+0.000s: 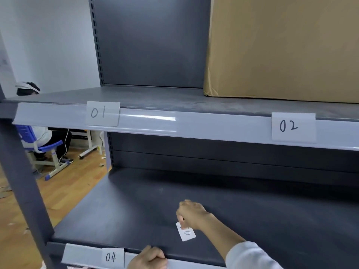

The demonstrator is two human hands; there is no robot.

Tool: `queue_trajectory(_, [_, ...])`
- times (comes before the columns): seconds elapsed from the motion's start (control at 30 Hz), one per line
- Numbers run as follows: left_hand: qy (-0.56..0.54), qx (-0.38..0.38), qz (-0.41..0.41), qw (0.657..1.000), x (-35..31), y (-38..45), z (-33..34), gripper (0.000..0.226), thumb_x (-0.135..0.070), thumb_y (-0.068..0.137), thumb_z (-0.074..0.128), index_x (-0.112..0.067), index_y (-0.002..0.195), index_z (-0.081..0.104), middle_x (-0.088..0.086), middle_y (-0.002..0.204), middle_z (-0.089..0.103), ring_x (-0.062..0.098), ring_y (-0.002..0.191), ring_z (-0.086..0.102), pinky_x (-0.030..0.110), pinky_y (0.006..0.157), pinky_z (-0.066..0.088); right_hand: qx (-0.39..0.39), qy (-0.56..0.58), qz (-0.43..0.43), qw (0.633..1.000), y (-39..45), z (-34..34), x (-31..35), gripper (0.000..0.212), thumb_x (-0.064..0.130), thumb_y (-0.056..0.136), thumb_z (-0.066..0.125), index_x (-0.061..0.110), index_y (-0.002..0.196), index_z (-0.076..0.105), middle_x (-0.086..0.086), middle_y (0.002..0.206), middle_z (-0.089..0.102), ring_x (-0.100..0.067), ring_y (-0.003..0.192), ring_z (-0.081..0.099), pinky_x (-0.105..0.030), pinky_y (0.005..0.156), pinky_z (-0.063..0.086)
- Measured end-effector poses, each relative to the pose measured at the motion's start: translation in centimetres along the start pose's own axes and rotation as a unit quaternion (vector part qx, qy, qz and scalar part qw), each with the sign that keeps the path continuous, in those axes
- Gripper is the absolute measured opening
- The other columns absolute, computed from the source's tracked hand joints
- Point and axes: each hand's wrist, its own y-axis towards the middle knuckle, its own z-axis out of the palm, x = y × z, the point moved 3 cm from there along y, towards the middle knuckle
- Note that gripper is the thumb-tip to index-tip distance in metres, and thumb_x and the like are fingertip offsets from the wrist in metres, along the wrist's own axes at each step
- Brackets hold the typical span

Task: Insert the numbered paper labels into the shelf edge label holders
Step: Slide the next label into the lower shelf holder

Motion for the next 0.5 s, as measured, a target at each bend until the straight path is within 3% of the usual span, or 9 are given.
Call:
queue_trajectory(0.03, [0.046, 0.004, 0.005, 0.999, 0.5, 1.5, 0.4, 0.022, -0.029, 0.059, 0.066, -0.021, 0.062, 0.045, -0.03, 0.07, 0.037, -0.023, 0.071, 0.039, -0.01, 0.061, 0.028, -0.008, 0.003, 0.001, 1.0, -0.1, 0.0, 0.0, 0.021, 0.007, 0.083, 0.062, 0.002, 0.103, 0.066, -0.011, 0.105, 0.051, -0.031, 0.116, 0.046, -0.033, 0.076, 0.037])
queue_trajectory(0.07, [0.019, -0.024, 0.043, 0.999, -0.1, 2.9, 0.4, 0.023, -0.026, 0.056, 0.066, -0.021, 0.064, 0.045, -0.029, 0.071, 0.041, -0.018, 0.069, 0.041, -0.008, 0.056, 0.034, -0.012, 0.008, 0.004, 1.0, -0.2, 0.0, -0.1, 0.021, 0.006, 0.083, 0.06, 0.002, 0.103, 0.065, -0.01, 0.105, 0.051, -0.031, 0.117, 0.046, -0.034, 0.076, 0.037])
queue_trajectory(0.17, [0.009, 0.033, 0.142, 0.989, -0.9, 1.5, -1.5, 0.002, -0.025, 0.061, 0.053, -0.024, 0.062, 0.052, -0.016, 0.077, 0.042, -0.002, 0.067, 0.04, 0.006, 0.04, 0.043, -0.01, 0.024, 0.015, 1.0, -0.5, 0.3, -0.2, 0.032, 0.008, 0.085, 0.059, 0.009, 0.117, 0.06, -0.014, 0.124, 0.054, -0.031, 0.118, 0.048, -0.038, 0.092, 0.043])
queue_trajectory(0.27, [0.023, 0.035, 0.147, 0.988, -1.1, 1.6, -1.2, 0.012, -0.024, 0.064, 0.05, -0.022, 0.056, 0.058, -0.014, 0.078, 0.042, 0.0, 0.066, 0.04, 0.008, 0.039, 0.044, -0.007, 0.034, 0.039, 0.999, -0.7, 0.5, -0.4, 0.034, 0.01, 0.085, 0.06, 0.013, 0.119, 0.06, -0.016, 0.128, 0.051, -0.033, 0.115, 0.053, -0.037, 0.097, 0.043])
queue_trajectory(0.33, [0.019, 0.037, 0.157, 0.987, -1.0, 1.4, -1.0, 0.015, -0.028, 0.065, 0.05, -0.023, 0.055, 0.059, -0.015, 0.078, 0.041, -0.001, 0.067, 0.04, 0.008, 0.039, 0.044, -0.003, 0.043, 0.045, 0.998, -0.5, 0.5, -0.4, 0.033, 0.01, 0.083, 0.062, 0.012, 0.116, 0.062, -0.016, 0.126, 0.052, -0.033, 0.114, 0.054, -0.037, 0.095, 0.044])
queue_trajectory(0.5, [0.024, 0.051, 0.146, 0.988, -1.1, 1.5, -1.3, 0.021, -0.038, 0.065, 0.048, -0.028, 0.054, 0.063, -0.016, 0.079, 0.038, -0.004, 0.07, 0.038, 0.003, 0.043, 0.042, 0.039, 0.104, 0.077, 0.991, -0.1, 0.4, -1.5, 0.031, 0.017, 0.075, 0.072, 0.01, 0.105, 0.066, -0.012, 0.118, 0.063, -0.03, 0.106, 0.059, -0.031, 0.073, 0.041])
